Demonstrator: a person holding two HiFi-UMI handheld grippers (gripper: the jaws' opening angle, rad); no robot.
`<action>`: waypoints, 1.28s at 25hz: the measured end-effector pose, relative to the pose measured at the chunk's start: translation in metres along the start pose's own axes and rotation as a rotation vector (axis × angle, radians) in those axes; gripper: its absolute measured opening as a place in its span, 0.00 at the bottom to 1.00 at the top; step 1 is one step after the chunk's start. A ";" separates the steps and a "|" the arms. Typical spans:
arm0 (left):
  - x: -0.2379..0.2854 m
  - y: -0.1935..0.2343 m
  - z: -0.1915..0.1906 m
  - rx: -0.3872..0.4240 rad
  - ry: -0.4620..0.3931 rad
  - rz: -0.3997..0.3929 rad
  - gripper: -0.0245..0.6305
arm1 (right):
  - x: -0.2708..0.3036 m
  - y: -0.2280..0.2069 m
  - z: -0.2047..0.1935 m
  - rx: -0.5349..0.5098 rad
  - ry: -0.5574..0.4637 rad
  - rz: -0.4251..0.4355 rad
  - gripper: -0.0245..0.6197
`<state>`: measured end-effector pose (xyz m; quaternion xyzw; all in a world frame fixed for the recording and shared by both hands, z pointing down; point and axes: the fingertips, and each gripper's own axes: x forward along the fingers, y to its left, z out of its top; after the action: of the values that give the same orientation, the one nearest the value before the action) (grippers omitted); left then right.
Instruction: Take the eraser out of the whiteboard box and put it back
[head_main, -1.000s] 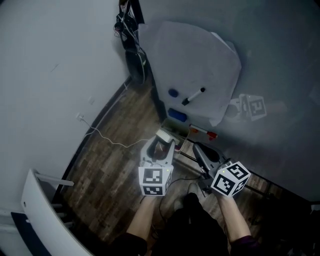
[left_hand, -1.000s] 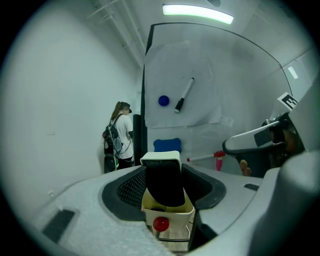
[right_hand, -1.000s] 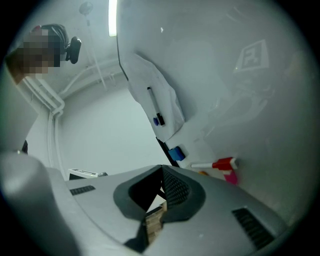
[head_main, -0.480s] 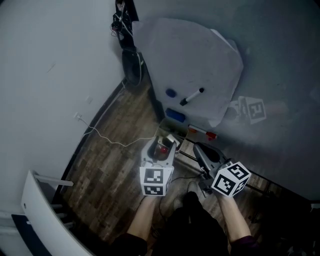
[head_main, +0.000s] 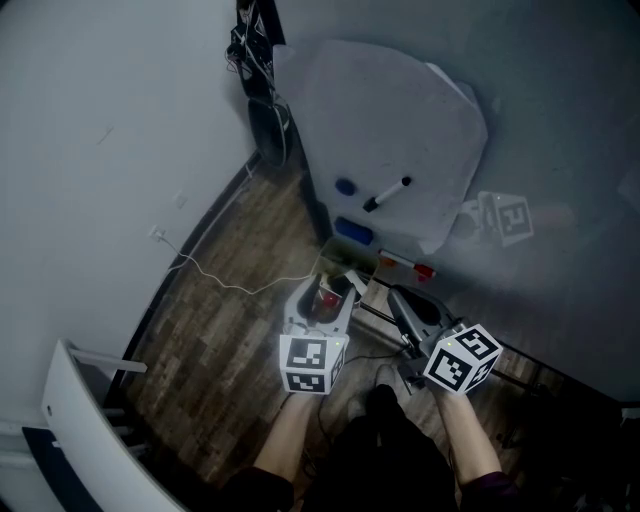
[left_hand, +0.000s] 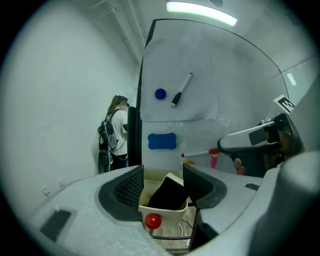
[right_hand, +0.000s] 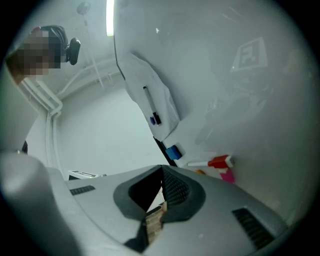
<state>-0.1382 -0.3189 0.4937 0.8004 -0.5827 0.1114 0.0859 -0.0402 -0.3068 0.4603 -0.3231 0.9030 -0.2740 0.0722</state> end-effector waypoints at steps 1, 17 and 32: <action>-0.001 -0.001 0.004 -0.003 -0.006 -0.005 0.37 | 0.000 0.001 0.002 -0.002 -0.002 -0.001 0.04; -0.082 -0.051 0.148 0.005 -0.251 -0.157 0.21 | -0.021 0.085 0.088 -0.147 -0.150 0.123 0.04; -0.132 -0.066 0.195 0.076 -0.388 -0.125 0.05 | -0.039 0.140 0.122 -0.282 -0.218 0.173 0.04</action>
<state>-0.0989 -0.2306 0.2689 0.8440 -0.5331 -0.0285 -0.0514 -0.0484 -0.2471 0.2807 -0.2788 0.9437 -0.1008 0.1468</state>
